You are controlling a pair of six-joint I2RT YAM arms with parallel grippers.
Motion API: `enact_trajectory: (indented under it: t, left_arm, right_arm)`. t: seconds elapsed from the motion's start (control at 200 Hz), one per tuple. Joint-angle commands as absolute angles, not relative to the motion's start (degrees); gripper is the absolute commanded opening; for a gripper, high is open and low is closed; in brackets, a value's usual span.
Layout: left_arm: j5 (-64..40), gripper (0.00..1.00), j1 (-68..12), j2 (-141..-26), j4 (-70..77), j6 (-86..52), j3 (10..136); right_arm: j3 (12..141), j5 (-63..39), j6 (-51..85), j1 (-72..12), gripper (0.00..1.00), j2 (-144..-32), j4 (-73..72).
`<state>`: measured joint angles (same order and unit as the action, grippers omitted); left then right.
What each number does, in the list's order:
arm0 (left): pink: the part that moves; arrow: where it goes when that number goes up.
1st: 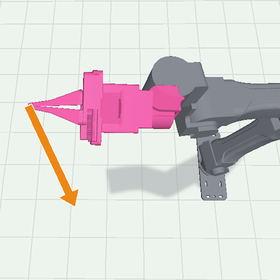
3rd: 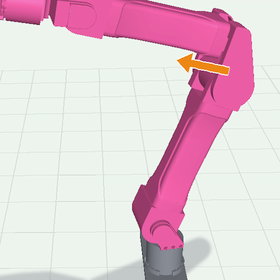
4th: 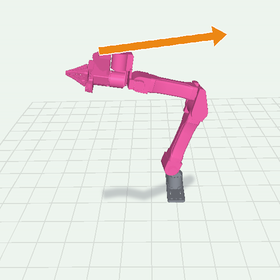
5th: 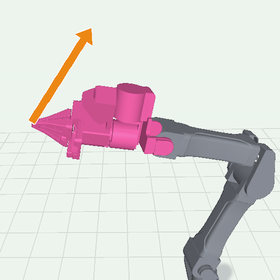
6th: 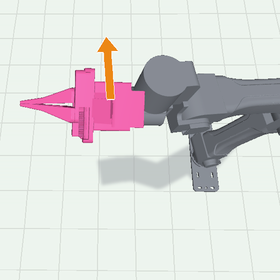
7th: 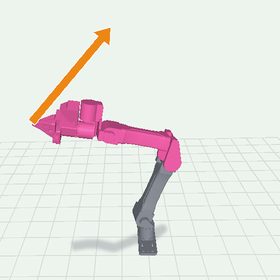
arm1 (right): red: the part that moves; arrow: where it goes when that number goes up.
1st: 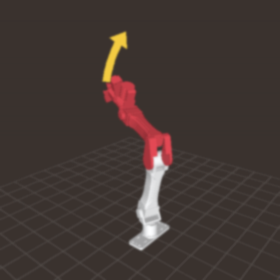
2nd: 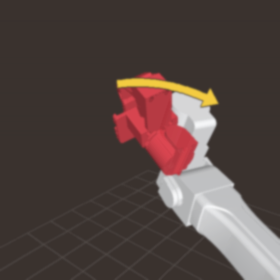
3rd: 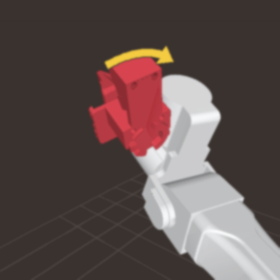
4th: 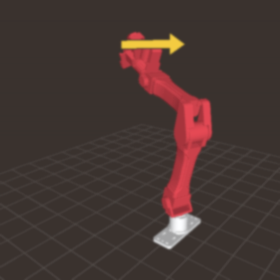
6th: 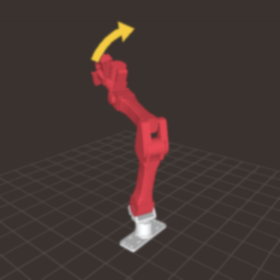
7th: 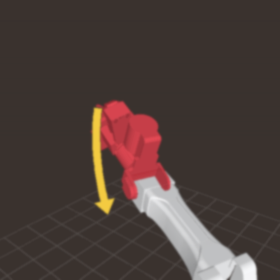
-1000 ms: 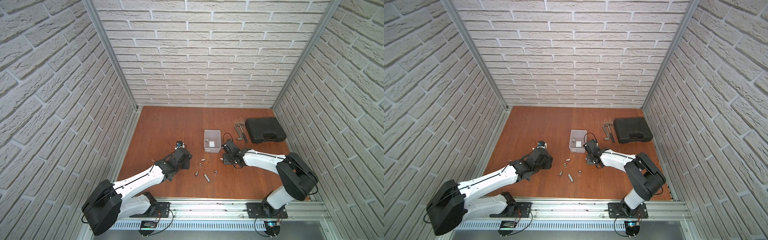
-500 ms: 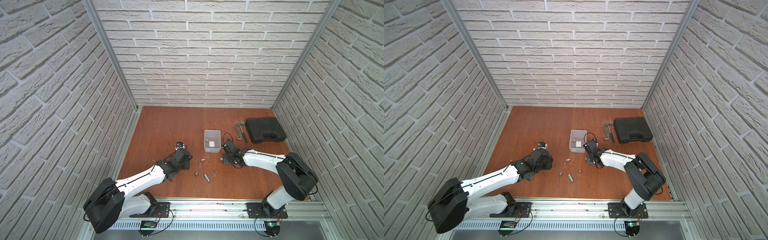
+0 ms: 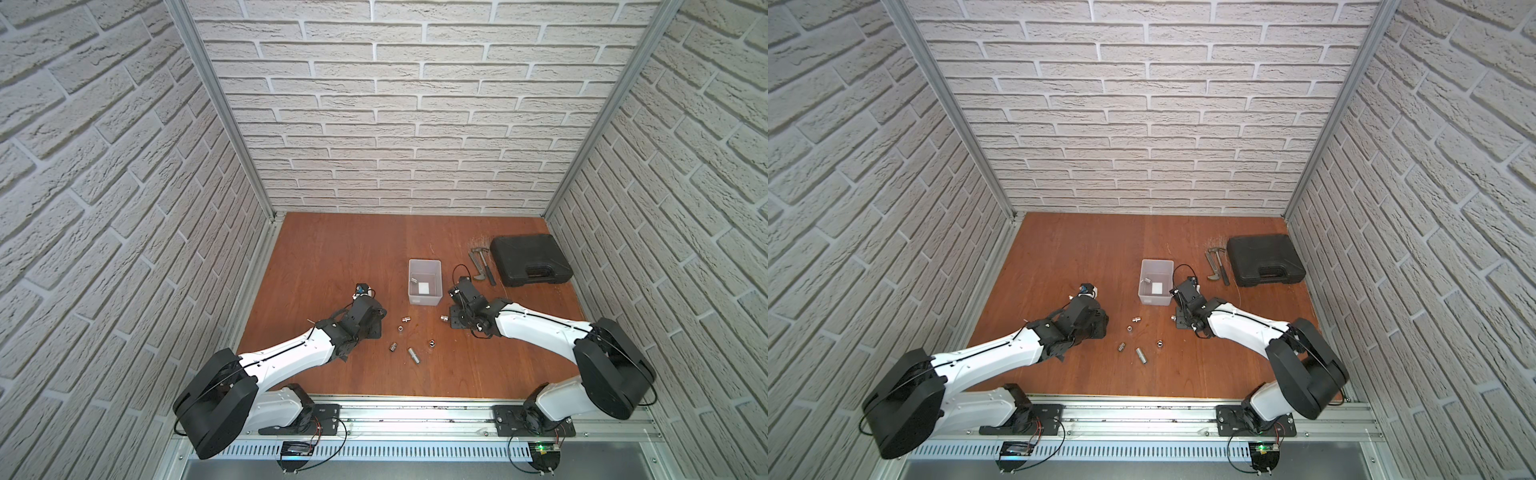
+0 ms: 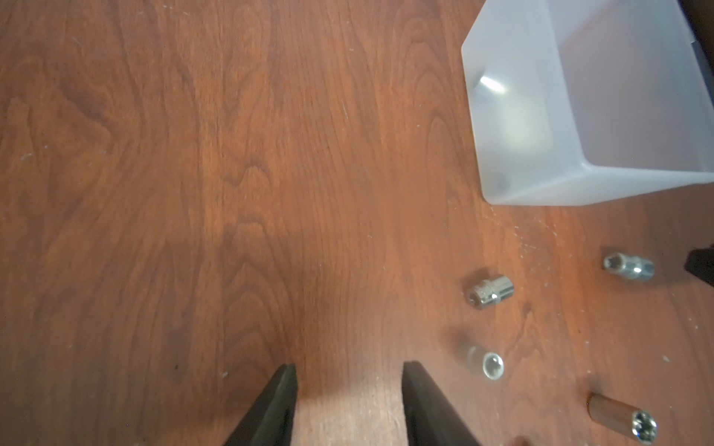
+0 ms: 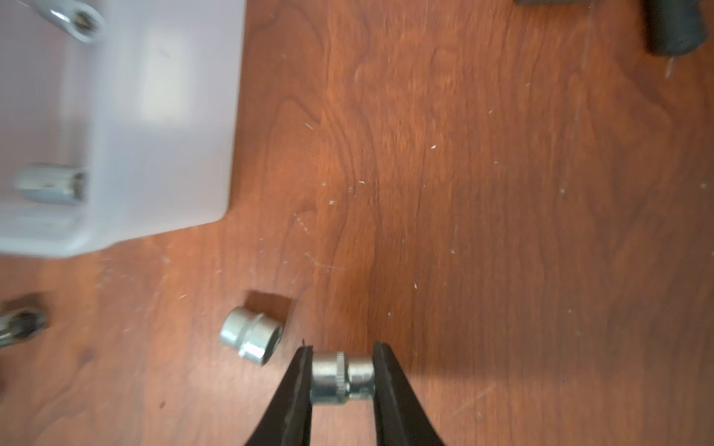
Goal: Put the socket on the desktop into the storage box
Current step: Pick up the socket head at the center of the board, then place the socket head in the storage box.
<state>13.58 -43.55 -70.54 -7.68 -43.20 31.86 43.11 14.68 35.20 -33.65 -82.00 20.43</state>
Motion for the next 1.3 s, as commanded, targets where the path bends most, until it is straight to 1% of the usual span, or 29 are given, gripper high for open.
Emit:
enact_trajectory:
  t: [0.0, 0.165, 0.295, 0.465, 0.655, 0.79, 0.855, 1.025, 1.15, 1.295]
  left_arm:
    - [13.3, 0.48, -43.3, -71.7, -5.4, -41.8, 32.9]
    - [13.3, 0.47, -43.3, -71.3, -5.2, -42.2, 32.4]
    - [14.4, 0.48, -43.3, -69.3, -6.2, -42.0, 32.1]
    - [15.9, 0.49, -43.0, -66.8, -8.3, -41.2, 32.9]
    - [16.3, 0.51, -42.4, -63.7, -11.9, -39.5, 33.6]
    - [15.9, 0.51, -41.9, -62.9, -12.7, -38.2, 33.0]
    - [17.3, 0.52, -41.6, -62.7, -12.4, -36.9, 32.8]
    - [16.0, 0.51, -39.7, -61.4, -15.3, -37.5, 33.9]
    - [16.5, 0.52, -39.5, -59.2, -15.8, -38.6, 33.7]
    - [15.5, 0.53, -39.0, -61.0, -14.1, -38.6, 33.6]
  right_arm:
    - [42.1, 14.5, 36.2, -34.7, 0.02, -76.2, 21.0]
    - [42.5, 12.0, 36.3, -34.8, 0.02, -68.9, 22.0]
    - [43.3, 10.6, 36.7, -34.8, 0.02, -63.7, 23.6]
    - [47.0, 8.8, 35.6, -34.7, 0.02, -63.1, 26.0]
    - [52.5, 8.6, 33.6, -34.7, 0.02, -69.3, 24.5]
    - [55.3, 8.3, 32.1, -34.6, 0.02, -74.4, 21.0]
    - [56.3, 8.3, 31.1, -34.5, 0.02, -77.1, 18.5]
    - [61.1, 5.1, 32.1, -33.6, 0.02, -85.8, 16.3]
    - [64.4, 5.0, 31.3, -33.0, 0.02, -90.2, 15.4]
    - [66.7, 3.6, 32.5, -30.9, 0.02, -94.5, 14.8]
